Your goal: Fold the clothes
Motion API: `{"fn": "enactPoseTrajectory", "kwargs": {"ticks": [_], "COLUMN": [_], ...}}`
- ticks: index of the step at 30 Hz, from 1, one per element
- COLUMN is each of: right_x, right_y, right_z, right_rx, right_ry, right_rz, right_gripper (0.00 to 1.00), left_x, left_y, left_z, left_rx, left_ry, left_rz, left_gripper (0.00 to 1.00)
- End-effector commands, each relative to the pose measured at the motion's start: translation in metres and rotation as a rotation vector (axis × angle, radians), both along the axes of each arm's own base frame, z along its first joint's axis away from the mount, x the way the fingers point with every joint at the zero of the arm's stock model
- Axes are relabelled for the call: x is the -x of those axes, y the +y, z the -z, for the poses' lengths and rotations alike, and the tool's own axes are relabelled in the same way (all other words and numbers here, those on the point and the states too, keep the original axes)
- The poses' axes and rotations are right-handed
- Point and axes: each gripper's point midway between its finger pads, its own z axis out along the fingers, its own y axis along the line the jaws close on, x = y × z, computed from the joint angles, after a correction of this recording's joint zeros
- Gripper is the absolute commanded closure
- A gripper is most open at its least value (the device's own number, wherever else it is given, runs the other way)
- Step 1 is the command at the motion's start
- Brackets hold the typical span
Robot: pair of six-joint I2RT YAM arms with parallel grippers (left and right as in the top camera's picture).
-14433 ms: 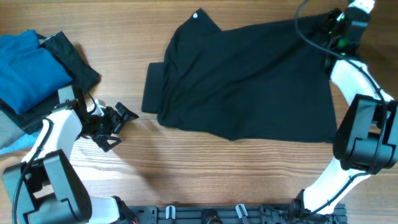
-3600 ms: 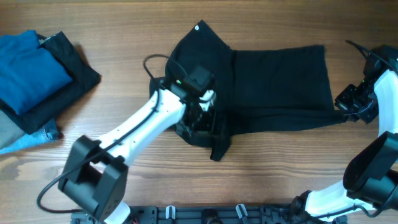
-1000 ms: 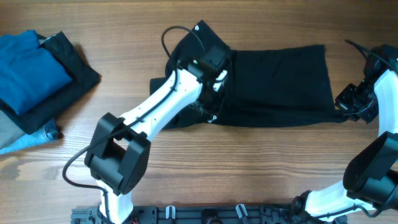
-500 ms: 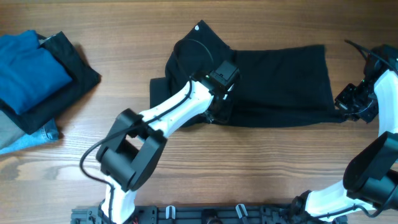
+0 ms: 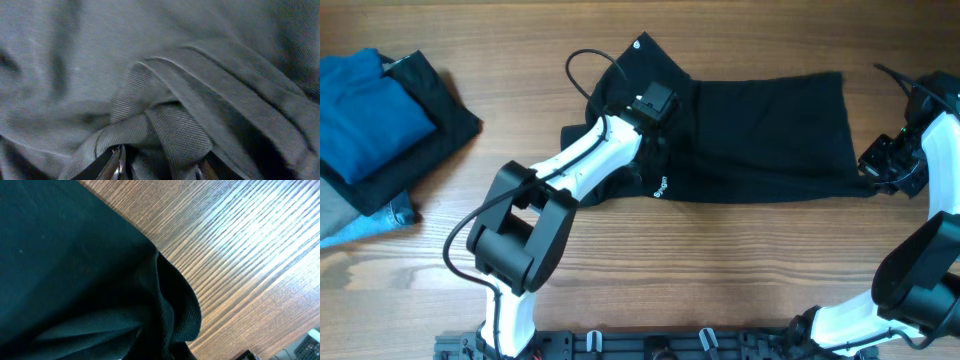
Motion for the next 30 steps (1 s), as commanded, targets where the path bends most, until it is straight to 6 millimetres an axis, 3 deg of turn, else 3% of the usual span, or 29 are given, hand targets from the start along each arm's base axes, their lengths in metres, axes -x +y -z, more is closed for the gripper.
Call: {"fn": "enactPoseTrajectory", "kwargs": {"ticks": [1, 10, 17, 23, 27, 30], "right_x": [-0.006, -0.006, -0.006, -0.006, -0.006, -0.006], "right_y": [-0.004, -0.004, -0.004, -0.004, -0.004, -0.004], "right_z": [-0.007, -0.007, -0.007, -0.007, -0.007, -0.007], "right_rx": [0.010, 0.011, 0.011, 0.012, 0.012, 0.012], "right_ry": [-0.025, -0.026, -0.027, -0.027, -0.028, -0.028], "right_rz": [-0.005, -0.006, -0.006, -0.006, -0.006, -0.006], "right_gripper": [0.93, 0.92, 0.92, 0.92, 0.92, 0.91], "left_x": [-0.003, -0.010, -0.009, -0.004, 0.000, 0.000], "left_y": [0.004, -0.011, -0.011, -0.007, -0.002, 0.007], "left_z": [0.004, 0.001, 0.001, 0.003, 0.001, -0.012], "left_rx": [-0.012, 0.047, 0.046, 0.029, 0.016, 0.019], "left_ry": [-0.011, -0.037, -0.037, -0.014, 0.004, 0.001], "left_rz": [-0.028, -0.014, -0.014, -0.012, -0.014, -0.031], "left_gripper": [0.55, 0.55, 0.83, 0.96, 0.96, 0.96]}}
